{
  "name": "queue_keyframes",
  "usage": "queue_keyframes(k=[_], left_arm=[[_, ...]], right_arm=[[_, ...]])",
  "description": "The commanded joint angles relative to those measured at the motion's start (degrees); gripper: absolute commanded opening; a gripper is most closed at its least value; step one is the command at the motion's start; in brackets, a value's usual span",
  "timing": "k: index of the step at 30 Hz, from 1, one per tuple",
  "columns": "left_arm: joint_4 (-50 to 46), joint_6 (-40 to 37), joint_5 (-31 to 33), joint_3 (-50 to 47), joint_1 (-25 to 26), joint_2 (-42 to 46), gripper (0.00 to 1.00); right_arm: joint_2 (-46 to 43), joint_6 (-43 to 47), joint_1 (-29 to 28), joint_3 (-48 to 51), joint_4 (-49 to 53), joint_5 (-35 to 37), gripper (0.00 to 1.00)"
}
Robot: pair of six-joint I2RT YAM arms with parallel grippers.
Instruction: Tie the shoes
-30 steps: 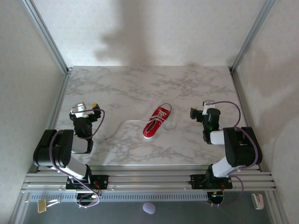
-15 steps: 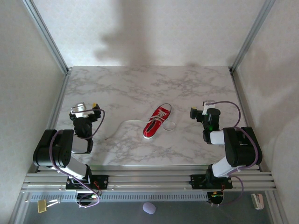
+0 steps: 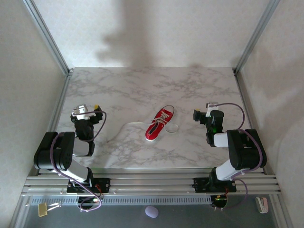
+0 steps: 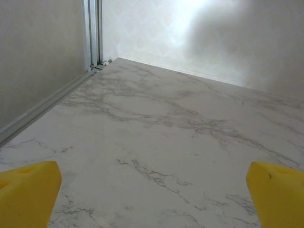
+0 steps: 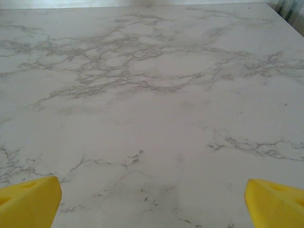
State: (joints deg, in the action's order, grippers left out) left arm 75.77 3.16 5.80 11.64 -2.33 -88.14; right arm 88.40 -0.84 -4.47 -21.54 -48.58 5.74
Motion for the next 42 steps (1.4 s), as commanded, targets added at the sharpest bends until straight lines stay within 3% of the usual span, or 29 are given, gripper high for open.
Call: queue_keyframes(k=[1,5,6,9,11,15,18,20,22,24,31,34,37,42], left_arm=[[0.30,-0.82,-1.06,0.39,0.65,0.03,1.00],[2.81,-3.00,-0.48,-2.25,2.39,3.19,0.99],[2.03,-3.35,2.14,-2.81,3.41,5.49,0.99],[-10.31,-5.41,8.77,0.02,7.94,14.57,1.00],[-14.18,-4.31,11.49,1.22,10.27,18.91,0.99],[-25.97,4.80,11.45,6.89,11.03,24.33,0.99],[-39.92,14.93,13.15,13.46,11.03,24.22,0.99],[-51.92,23.12,15.31,18.72,10.91,22.50,1.00],[-55.55,25.51,8.43,20.30,11.14,21.35,1.00],[-53.68,28.04,3.24,18.21,12.75,21.72,1.00],[-61.95,27.50,5.53,18.55,22.93,22.30,1.00],[-66.45,28.17,4.58,18.81,25.45,21.88,1.00],[-70.71,27.91,5.40,19.18,27.62,20.55,0.99],[-77.76,30.59,7.44,21.67,27.73,16.30,0.90]], right_arm=[[0.11,0.20,-0.03,-0.31,-1.33,0.07,0.99],[-2.27,1.32,-1.25,1.45,-2.85,1.25,0.99],[-4.87,1.62,-1.97,1.58,-0.94,2.76,0.99],[-14.99,1.97,-3.49,0.30,9.83,4.01,0.99],[-21.02,-2.99,-3.56,-1.37,16.95,4.83,0.99],[-29.20,-10.95,-3.61,-4.59,26.64,2.23,0.99],[-31.79,-20.39,-3.55,-8.98,39.92,7.19,0.99],[-31.88,-25.52,-3.50,-12.36,49.46,9.37,0.99],[-30.89,-30.42,-3.47,-15.36,58.11,10.76,0.99],[-29.97,-30.78,-3.40,-15.63,58.80,5.73,0.99],[-24.49,-28.10,-4.77,-19.16,62.62,-17.84,0.87],[-22.51,-27.28,-8.17,-21.73,69.41,-16.88,0.79],[-20.48,-25.68,-13.88,-23.92,75.92,-11.09,0.74],[-19.15,-23.51,-23.02,-25.33,77.84,-2.93,0.68]])
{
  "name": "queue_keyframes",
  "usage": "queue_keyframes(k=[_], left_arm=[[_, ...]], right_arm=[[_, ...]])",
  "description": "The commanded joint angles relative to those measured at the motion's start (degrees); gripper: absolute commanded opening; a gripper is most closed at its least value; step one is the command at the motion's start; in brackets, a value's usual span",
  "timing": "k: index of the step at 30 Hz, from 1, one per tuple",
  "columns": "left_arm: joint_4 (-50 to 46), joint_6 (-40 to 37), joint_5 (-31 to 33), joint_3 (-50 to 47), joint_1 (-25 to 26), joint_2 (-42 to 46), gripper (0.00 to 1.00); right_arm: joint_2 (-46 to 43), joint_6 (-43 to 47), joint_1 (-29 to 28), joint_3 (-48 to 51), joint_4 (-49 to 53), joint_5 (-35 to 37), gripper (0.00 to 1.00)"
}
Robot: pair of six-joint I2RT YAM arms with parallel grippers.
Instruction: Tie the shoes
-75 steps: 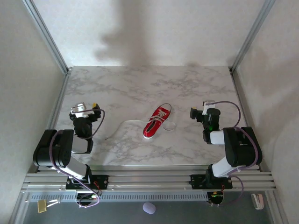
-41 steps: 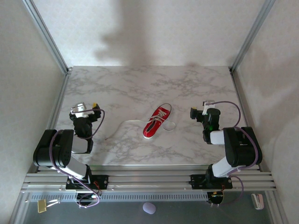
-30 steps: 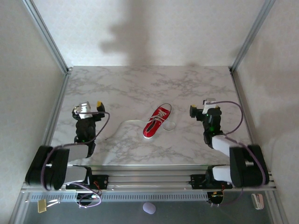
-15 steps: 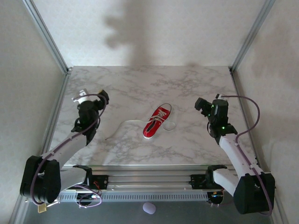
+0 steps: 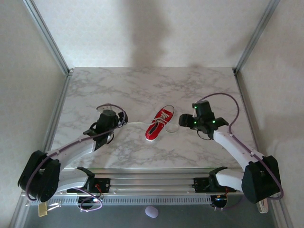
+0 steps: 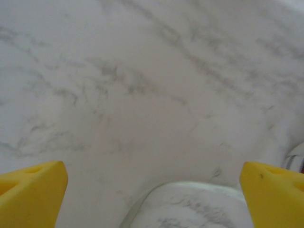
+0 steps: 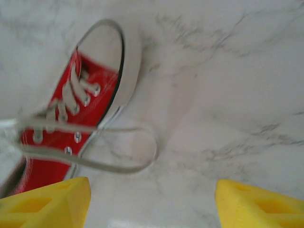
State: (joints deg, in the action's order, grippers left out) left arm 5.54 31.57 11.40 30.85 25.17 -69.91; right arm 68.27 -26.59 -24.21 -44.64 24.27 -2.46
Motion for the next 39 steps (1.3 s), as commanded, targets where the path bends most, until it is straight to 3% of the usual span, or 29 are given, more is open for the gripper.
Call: queue_keyframes(k=[1,5,11,13,18,24,31,39], left_arm=[[-8.80,2.52,2.58,2.99,0.19,-2.83,0.88],[-10.33,2.88,3.39,3.43,-0.17,-4.98,0.82],[-13.68,3.09,2.75,4.65,-1.96,-7.60,0.80],[-9.98,0.68,-2.07,4.26,-1.88,-7.07,0.79],[4.17,-7.22,-23.44,5.07,0.09,-4.70,0.78],[6.58,-11.64,-38.10,12.06,1.26,-11.13,0.74],[6.34,-14.61,-45.74,16.23,3.95,-19.14,0.75],[6.85,-13.88,-44.55,20.13,5.43,-26.75,0.70]], right_arm=[[1.38,3.10,-4.55,-2.69,5.00,5.63,0.68],[4.56,4.84,-8.30,-5.53,7.05,8.79,0.61],[6.21,2.73,-8.94,-7.75,8.98,10.69,0.56],[7.38,2.67,-8.93,-9.17,9.85,9.50,0.56],[8.93,1.63,-8.95,-12.40,10.27,4.21,0.54],[8.02,-0.02,-7.26,-13.05,10.53,-2.94,0.53],[4.80,0.00,-5.44,-11.10,11.28,-4.11,0.53],[3.40,0.05,-5.34,-9.86,12.16,-4.13,0.53]])
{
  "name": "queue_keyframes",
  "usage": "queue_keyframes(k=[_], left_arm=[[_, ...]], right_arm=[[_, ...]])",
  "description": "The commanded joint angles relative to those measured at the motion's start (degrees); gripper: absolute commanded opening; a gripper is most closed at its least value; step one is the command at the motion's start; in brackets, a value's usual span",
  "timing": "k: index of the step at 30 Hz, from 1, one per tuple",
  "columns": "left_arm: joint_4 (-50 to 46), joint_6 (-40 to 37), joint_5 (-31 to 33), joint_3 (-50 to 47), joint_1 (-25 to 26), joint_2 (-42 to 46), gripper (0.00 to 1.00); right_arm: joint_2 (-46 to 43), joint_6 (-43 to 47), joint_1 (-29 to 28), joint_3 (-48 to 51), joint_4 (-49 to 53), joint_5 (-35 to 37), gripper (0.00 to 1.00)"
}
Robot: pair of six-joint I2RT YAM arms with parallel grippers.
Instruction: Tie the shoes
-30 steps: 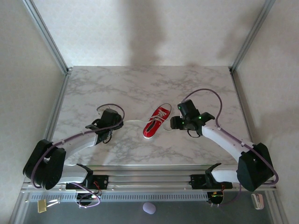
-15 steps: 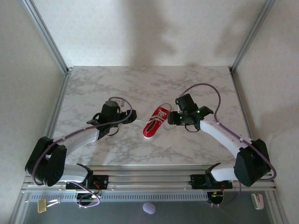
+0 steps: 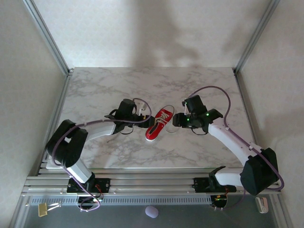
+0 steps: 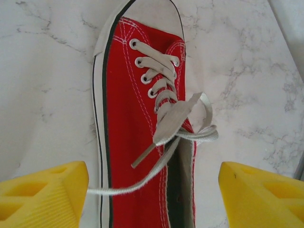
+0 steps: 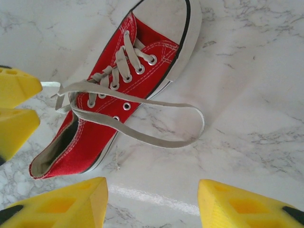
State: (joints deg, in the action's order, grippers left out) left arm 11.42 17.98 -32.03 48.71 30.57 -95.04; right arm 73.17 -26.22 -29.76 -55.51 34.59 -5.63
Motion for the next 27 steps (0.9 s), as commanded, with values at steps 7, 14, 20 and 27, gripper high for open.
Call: queue_keyframes(k=[7,14,20,27], left_arm=[[2.60,3.17,-1.05,4.26,-0.07,-5.67,0.63],[4.93,4.84,-4.37,4.72,-0.09,-8.01,0.53],[4.47,4.62,-3.44,5.34,-0.13,-7.46,0.37],[3.71,4.18,-1.44,5.08,-0.16,-5.04,0.07]], right_arm=[[-2.62,-0.22,0.22,1.19,2.86,-0.77,0.53],[-3.12,-0.08,0.23,1.53,2.94,-0.88,0.53],[-2.70,-0.16,0.23,1.55,2.55,-1.14,0.53],[-2.03,-0.12,0.17,1.19,2.46,-1.37,0.53]])
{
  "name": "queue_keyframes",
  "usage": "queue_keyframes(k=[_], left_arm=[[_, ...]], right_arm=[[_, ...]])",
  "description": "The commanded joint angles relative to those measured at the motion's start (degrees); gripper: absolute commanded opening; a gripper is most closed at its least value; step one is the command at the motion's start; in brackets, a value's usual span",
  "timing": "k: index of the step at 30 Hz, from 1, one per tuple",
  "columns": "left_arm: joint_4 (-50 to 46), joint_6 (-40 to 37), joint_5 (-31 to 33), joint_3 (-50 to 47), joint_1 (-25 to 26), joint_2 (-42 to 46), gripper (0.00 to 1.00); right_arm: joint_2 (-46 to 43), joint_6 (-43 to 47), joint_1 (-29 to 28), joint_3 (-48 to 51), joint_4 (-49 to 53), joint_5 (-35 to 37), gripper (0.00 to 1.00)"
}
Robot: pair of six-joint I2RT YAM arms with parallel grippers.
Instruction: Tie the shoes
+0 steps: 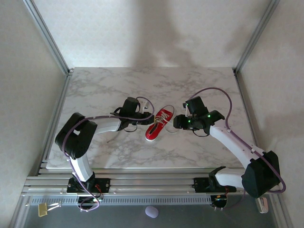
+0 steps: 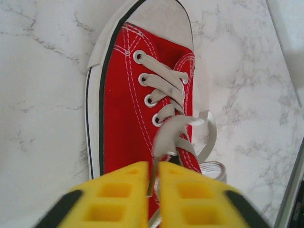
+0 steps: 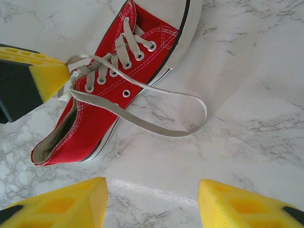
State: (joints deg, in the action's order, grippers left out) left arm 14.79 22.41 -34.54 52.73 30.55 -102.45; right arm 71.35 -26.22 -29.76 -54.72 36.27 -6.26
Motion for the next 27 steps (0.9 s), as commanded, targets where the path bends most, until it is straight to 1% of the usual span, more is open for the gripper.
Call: queue_keyframes(k=[1,2,7,11,14,16,18,22,27], left_arm=[[0.09,-0.27,1.69,1.06,-0.13,2.90,0.03],[-0.31,-0.43,2.23,1.06,-0.13,3.55,0.00],[-2.79,-1.62,5.01,1.02,-0.08,7.40,0.00],[-5.18,-2.63,9.87,0.29,-0.61,10.62,0.00],[-7.75,-2.21,14.77,-0.12,-2.15,11.60,0.00],[-7.91,-1.42,16.41,-1.35,-3.60,12.51,0.00],[-6.91,-0.76,16.11,-3.01,-4.97,14.05,0.00],[-6.64,-0.77,16.19,-4.64,-6.01,16.65,0.00],[-8.03,-1.10,16.01,-4.57,-6.29,15.29,0.00]], right_arm=[[-0.12,-0.05,0.23,0.32,0.84,-0.69,0.53],[-0.03,-0.01,0.20,0.25,0.90,-0.52,0.53],[0.18,0.11,0.23,0.14,1.22,0.87,0.53],[0.06,0.18,0.23,0.14,1.52,2.21,0.53],[0.09,0.29,0.10,-0.01,1.70,2.66,0.53],[0.18,0.48,0.14,-0.10,1.69,2.76,0.53],[0.10,0.80,0.05,-0.12,1.57,2.75,0.52],[-0.03,1.22,-0.21,0.22,0.74,2.74,0.52],[0.37,1.08,-0.80,0.75,0.12,2.66,0.53]])
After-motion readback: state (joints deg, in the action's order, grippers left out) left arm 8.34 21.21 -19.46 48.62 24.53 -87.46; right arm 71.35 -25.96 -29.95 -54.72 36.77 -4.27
